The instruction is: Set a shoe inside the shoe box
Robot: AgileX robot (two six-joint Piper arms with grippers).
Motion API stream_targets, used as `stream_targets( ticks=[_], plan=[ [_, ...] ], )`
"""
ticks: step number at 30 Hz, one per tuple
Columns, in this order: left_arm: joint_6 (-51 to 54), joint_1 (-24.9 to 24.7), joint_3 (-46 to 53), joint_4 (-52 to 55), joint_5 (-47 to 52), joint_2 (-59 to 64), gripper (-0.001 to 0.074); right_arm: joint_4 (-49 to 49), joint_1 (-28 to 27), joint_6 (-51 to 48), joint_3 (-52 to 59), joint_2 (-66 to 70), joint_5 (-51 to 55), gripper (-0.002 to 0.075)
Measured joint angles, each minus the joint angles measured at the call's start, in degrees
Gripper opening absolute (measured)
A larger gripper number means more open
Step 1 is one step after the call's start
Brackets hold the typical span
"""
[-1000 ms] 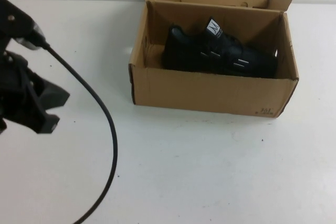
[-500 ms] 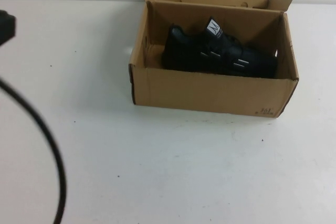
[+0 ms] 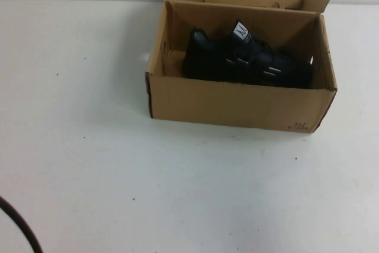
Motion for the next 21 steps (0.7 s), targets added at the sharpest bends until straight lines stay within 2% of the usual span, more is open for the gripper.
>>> stream_targets(
  ticks=[9,21],
  plan=[
    [-0.1,0.0,1.1,-0.7,-0.5,0.0,-0.0001,0.7,0.0,-0.4,17.5,-10.5,-5.9,-0.0015],
    [-0.2,0.0,1.1,-0.7,-0.5,0.0,-0.0001,0.9,-0.1,-0.4,19.3,-11.1,-0.2,-0.0015]
  ],
)
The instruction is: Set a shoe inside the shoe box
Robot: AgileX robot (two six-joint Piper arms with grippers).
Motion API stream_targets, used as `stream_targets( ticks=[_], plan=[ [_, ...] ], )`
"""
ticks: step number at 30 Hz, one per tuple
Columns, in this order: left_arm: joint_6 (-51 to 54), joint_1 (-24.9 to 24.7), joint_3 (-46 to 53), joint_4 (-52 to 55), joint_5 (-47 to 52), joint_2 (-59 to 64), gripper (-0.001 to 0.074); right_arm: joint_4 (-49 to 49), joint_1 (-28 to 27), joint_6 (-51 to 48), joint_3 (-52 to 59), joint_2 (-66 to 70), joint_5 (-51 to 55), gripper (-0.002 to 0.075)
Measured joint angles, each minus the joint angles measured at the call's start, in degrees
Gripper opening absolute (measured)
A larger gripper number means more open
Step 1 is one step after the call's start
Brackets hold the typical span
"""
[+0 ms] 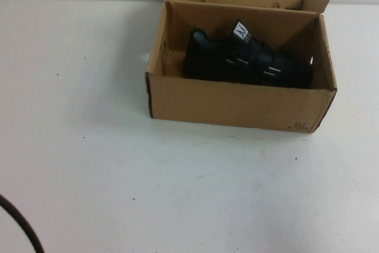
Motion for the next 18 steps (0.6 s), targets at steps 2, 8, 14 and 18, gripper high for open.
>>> stream_targets(
  ticks=[2,8,14,18],
  plan=[
    [0.0,0.0,0.0,0.0,0.0,0.0,-0.0001,0.0,0.0,0.0,0.0,0.0,2.1,-0.0015],
    [0.0,0.0,0.0,0.0,0.0,0.0,-0.0001,0.0,0.0,0.0,0.0,0.0,7.4,-0.0015],
    [0.0,0.0,1.0,0.0,-1.1,-0.1,-0.0001,0.0,0.0,0.0,0.0,0.0,10.7,-0.0015],
    [-0.4,0.0,6.2,6.4,-6.5,-3.1,-0.0001,0.0,0.0,0.0,0.0,0.0,11.0,-0.0015]
  ],
)
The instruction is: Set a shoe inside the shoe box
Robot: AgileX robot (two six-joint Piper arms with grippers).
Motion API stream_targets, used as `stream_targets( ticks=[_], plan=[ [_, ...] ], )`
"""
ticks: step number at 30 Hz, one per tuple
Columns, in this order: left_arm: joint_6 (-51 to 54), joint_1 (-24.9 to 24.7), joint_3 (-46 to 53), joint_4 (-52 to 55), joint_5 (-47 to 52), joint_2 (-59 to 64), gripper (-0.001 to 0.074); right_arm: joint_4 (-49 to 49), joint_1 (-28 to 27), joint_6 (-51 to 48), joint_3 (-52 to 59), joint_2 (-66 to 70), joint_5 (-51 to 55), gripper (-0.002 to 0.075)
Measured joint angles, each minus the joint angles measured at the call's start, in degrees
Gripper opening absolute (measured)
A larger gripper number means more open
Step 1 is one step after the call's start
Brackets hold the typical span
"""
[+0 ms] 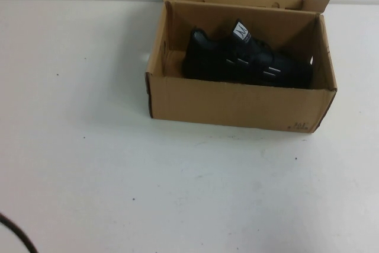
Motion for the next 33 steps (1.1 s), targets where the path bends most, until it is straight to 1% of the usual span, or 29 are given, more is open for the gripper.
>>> stream_targets(
  ticks=[3,6,8,10,15,18,23,33],
  plan=[
    [-4.3,0.0,6.8,7.4,-7.5,-5.1,-0.0001,0.0,0.0,0.0,0.0,0.0,0.0,-0.0015],
    [-13.4,0.0,15.0,16.4,-13.6,-11.7,-0.0001,0.0,0.0,0.0,0.0,0.0,0.1,-0.0015],
    [-20.2,0.4,20.8,21.1,-14.8,-15.6,-0.0001,0.0,0.0,0.0,0.0,0.0,0.1,-0.0015],
    [-25.4,1.9,26.3,23.6,-15.0,-19.1,-0.0001,0.0,0.0,0.0,0.0,0.0,0.1,-0.0015],
    [-31.3,5.5,36.0,24.6,-13.2,-26.6,-0.0001,0.0,0.0,0.0,0.0,0.0,0.1,-0.0015],
    [-31.3,6.2,37.5,24.7,-9.0,-28.4,-0.0001,0.0,0.0,0.0,0.0,0.0,0.1,-0.0015],
    [-31.3,6.3,37.6,25.0,0.9,-28.7,-0.0001,0.0,0.0,0.0,0.0,0.0,0.2,-0.0015],
    [-31.3,6.3,37.6,25.0,1.9,-28.8,-0.0001,0.0,0.0,0.0,0.0,0.0,0.2,-0.0015]
  ],
)
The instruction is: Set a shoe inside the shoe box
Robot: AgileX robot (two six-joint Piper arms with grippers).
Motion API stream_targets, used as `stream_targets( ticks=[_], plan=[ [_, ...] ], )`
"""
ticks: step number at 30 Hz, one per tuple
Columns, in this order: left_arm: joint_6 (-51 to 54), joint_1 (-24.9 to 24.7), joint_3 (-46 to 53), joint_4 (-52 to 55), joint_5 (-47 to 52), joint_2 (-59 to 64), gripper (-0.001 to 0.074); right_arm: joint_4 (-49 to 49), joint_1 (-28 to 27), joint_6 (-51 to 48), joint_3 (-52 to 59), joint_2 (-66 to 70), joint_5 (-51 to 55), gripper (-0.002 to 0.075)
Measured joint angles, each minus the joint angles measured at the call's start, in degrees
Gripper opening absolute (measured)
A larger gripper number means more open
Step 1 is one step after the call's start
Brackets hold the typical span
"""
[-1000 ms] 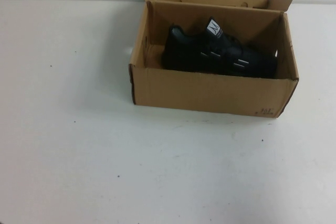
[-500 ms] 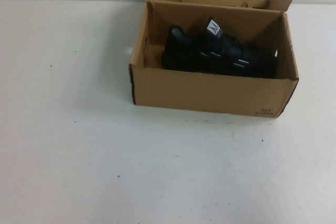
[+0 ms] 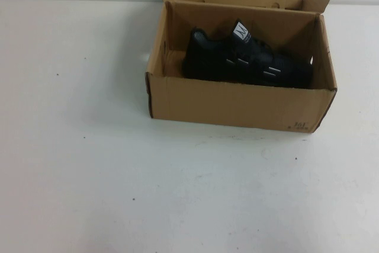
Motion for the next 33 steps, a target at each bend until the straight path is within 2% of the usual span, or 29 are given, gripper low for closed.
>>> stream_targets(
  ticks=[16,25,29,33],
  plan=[
    [0.0,0.0,0.0,0.0,0.1,0.0,-0.0001,0.0,-0.1,0.0,0.0,-0.4,0.0,-0.0017],
    [0.0,0.0,0.0,0.0,0.1,0.0,-0.0001,-2.6,-1.1,0.5,1.1,-8.2,-2.1,-0.0017],
    [0.0,0.0,0.0,0.0,0.1,0.0,-0.0001,-10.0,-1.1,10.0,4.2,-13.0,-6.6,-0.0017],
    [0.0,0.0,0.0,0.0,0.1,0.0,-0.0001,-23.2,-1.1,27.5,9.7,-17.7,-12.9,-0.0017]
  ],
)
